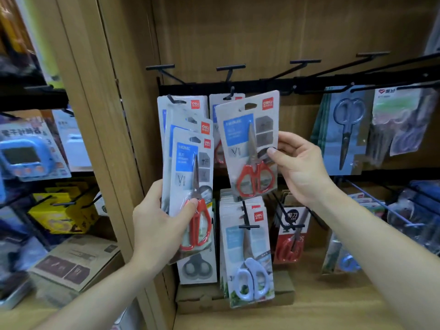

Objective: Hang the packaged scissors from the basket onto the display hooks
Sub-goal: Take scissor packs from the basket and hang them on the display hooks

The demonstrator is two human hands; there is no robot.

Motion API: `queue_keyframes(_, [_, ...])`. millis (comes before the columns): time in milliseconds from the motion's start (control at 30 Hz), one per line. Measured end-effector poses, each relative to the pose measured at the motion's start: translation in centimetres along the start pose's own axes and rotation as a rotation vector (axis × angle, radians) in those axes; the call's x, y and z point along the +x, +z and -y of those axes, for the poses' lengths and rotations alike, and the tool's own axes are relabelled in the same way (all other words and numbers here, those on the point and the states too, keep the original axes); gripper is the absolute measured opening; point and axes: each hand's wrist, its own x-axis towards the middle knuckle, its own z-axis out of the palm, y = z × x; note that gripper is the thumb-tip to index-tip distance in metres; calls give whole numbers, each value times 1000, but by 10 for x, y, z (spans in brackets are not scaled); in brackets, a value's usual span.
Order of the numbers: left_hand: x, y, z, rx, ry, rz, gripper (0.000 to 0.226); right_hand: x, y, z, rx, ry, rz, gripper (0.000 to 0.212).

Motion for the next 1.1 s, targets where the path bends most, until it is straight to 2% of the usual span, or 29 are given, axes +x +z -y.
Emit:
queue_keyframes(167, [-2,2,-5,27,24,-30,60,0,16,17,-131,-103,-20,30])
queue_keyframes(367, [-4,0,-6,39,68,-70,54,3,26,23,-237,-98,-92,30])
queue_keyframes(633, [-5,3,3,31,21,-54,55,16,31,2,-428,-52,-158,21])
queue_keyframes(733, [-7,7,6,23,-6,-53,58,29,34,-8,-549,-53,-216,30])
queue_keyframes(800, [-8,8,8,23,-9,-47,57,29,36,-15,-684,-165,-303,43])
queue_keyframes(867, [-8,9,11,36,-5,-54,59,25,39,-24,-875,-418,-319,49])
queue_keyframes(967, [-8,11,12,32,10,-75,64,32,40,-34,-1231,-775,-146,53])
queue_keyframes(1033, [-8,12,12,17,26,-92,67,41,41,-36,-1431,-820,-13,57])
queue_keyframes(1100, [-8,12,12,8,26,-102,67,52,41,-35,-1571,-759,68,59])
